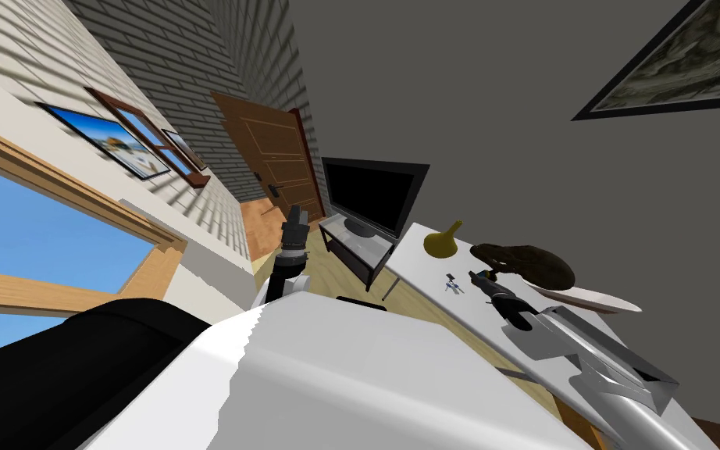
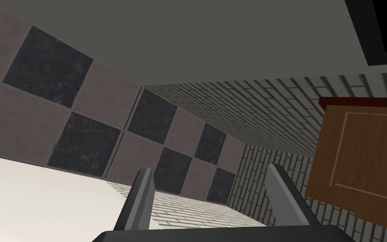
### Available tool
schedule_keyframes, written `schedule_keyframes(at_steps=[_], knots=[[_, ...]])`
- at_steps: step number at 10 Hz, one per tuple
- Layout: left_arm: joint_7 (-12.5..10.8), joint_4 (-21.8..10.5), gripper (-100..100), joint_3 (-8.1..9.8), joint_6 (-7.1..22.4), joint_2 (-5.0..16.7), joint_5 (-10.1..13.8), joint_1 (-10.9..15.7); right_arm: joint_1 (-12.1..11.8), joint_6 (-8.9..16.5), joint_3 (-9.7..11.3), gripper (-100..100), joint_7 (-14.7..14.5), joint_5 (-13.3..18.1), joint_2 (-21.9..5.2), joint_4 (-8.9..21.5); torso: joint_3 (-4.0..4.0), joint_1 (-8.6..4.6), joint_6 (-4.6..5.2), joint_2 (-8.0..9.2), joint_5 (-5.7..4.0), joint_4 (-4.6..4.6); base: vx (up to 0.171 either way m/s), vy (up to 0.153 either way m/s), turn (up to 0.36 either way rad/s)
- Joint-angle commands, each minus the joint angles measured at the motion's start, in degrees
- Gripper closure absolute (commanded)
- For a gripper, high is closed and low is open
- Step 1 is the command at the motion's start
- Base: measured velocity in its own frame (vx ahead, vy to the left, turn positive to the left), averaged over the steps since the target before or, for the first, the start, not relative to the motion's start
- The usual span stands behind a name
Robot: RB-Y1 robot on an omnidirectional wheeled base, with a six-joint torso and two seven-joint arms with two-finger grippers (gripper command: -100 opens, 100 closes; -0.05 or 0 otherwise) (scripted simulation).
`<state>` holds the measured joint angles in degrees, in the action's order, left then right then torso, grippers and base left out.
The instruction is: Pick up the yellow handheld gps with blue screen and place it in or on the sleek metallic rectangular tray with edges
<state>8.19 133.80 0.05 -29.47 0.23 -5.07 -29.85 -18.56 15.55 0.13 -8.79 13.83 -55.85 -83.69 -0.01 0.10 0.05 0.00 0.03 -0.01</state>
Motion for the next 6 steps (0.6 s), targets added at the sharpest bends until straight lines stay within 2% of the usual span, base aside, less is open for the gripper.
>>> schedule_keyframes(at_steps=[1,2,3,4,6], knots=[[0.0,0.0,0,0.00,0.0,0.0,0.0,0.0,0.0,0.0,0.0,0,0.0,0.0,0.0,0.0,0.00,0.00,0.00,0.00,0.00,0.00,0.000,0.000,0.000],[0.0,0.0,0,0.00,0.0,0.0,0.0,0.0,0.8,-0.6,-0.1,-100,-0.4,0.7,1.2,1.6,0.03,-0.06,0.00,0.05,-0.01,0.01,0.049,-0.033,0.058],[0.0,0.0,0,0.00,0.0,0.0,0.0,0.0,0.3,-0.3,-0.1,-100,-0.2,0.4,0.7,0.8,-0.03,-0.19,-0.02,-0.06,-0.04,0.00,0.031,-0.023,0.021],[0.0,0.0,0,0.00,0.0,0.0,0.0,0.0,0.3,-0.4,-0.2,100,-0.2,0.4,0.7,0.9,-0.02,-0.17,0.00,-0.03,-0.05,-0.01,0.000,0.000,0.000],[0.0,0.0,0,0.00,0.0,0.0,0.0,0.0,0.3,-0.3,-0.2,100,-0.2,0.5,0.7,0.9,0.04,-0.09,-0.04,0.06,-0.06,0.03,0.000,0.000,0.000]])
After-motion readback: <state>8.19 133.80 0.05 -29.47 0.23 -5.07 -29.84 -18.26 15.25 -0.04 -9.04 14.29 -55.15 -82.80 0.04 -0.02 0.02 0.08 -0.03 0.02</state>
